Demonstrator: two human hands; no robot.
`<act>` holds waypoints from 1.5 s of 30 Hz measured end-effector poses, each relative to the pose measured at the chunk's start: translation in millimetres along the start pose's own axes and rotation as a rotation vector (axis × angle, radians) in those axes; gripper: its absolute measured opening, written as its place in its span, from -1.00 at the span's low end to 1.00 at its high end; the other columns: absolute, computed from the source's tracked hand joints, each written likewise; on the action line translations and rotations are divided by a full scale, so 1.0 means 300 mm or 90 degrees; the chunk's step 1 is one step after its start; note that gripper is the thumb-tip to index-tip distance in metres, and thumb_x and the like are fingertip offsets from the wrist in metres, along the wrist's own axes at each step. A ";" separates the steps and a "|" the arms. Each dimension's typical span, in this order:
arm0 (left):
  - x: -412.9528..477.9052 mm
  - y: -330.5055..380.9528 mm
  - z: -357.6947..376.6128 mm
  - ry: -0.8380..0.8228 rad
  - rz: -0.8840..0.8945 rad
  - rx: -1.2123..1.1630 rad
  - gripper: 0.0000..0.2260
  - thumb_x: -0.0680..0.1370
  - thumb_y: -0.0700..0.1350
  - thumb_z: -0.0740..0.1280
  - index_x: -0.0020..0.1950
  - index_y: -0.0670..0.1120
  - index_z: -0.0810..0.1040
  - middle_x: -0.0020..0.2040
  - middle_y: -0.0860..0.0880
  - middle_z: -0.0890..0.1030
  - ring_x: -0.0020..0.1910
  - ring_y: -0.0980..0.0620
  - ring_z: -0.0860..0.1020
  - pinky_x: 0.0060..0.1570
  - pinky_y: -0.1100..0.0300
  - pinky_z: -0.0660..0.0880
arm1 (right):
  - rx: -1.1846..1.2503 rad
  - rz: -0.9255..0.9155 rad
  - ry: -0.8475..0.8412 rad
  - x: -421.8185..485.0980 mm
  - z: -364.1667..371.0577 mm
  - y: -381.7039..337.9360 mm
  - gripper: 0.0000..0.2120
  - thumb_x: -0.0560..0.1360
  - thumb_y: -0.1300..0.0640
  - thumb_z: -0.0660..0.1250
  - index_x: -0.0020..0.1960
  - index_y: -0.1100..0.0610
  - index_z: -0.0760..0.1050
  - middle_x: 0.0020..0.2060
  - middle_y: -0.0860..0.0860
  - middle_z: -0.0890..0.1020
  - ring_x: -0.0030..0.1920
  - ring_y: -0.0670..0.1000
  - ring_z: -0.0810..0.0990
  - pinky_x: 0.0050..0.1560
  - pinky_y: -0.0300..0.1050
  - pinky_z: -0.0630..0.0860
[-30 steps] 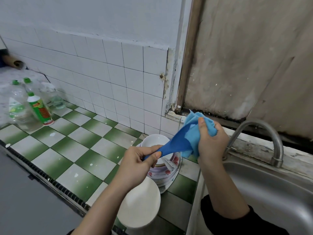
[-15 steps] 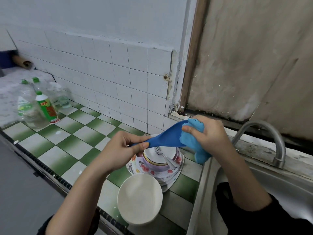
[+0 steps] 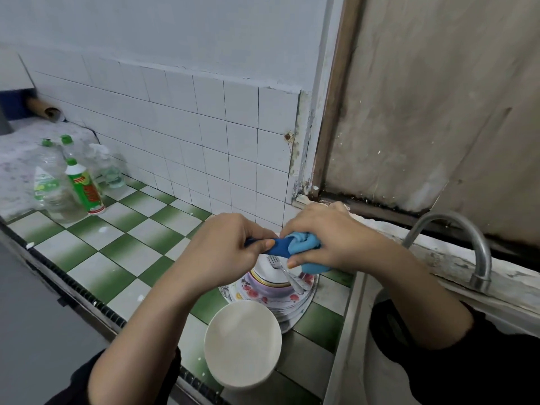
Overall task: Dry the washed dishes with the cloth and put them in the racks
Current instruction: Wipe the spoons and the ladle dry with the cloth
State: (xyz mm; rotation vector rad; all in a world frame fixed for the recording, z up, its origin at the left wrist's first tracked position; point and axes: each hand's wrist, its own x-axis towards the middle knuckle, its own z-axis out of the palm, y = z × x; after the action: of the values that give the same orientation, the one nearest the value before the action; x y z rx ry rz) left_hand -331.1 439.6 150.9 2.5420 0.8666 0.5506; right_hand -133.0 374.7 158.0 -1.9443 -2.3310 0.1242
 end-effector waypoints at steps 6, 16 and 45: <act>-0.026 -0.023 -0.011 0.021 -0.006 -0.083 -0.74 0.43 0.11 0.18 0.05 0.39 0.48 -0.30 -0.11 0.59 -0.32 -0.08 0.46 -0.27 0.09 0.44 | 0.165 0.087 -0.001 -0.030 -0.046 0.101 -0.79 0.38 -0.10 0.52 -0.11 -0.02 0.61 -0.24 -0.03 0.65 -0.14 -0.03 0.59 -0.03 0.03 0.52; -0.040 -0.015 -0.046 0.056 0.051 -0.103 -0.75 0.45 0.08 0.20 0.04 0.37 0.54 -0.40 -0.09 0.53 -0.45 0.03 0.28 -0.45 0.30 0.22 | 0.250 -0.007 0.019 -0.009 -0.076 0.056 -0.87 0.40 0.03 0.53 -0.09 -0.03 0.63 -0.23 -0.08 0.68 -0.16 -0.13 0.61 -0.11 -0.23 0.49; -0.023 0.017 0.237 0.319 -0.168 -0.508 -0.80 0.55 -0.29 0.34 0.07 -0.08 0.69 -0.37 0.30 0.59 -0.36 0.40 0.48 -0.27 0.48 0.40 | 1.027 0.401 0.702 0.053 0.223 -0.194 -0.89 0.52 0.10 0.41 0.04 -0.05 0.60 0.04 -0.02 0.70 0.08 0.00 0.67 0.18 0.02 0.57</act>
State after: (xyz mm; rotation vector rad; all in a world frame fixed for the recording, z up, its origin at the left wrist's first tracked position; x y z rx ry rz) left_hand -299.7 414.4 91.8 1.5634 0.8833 1.1890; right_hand -201.3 380.1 99.6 -1.1072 -0.3810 0.5499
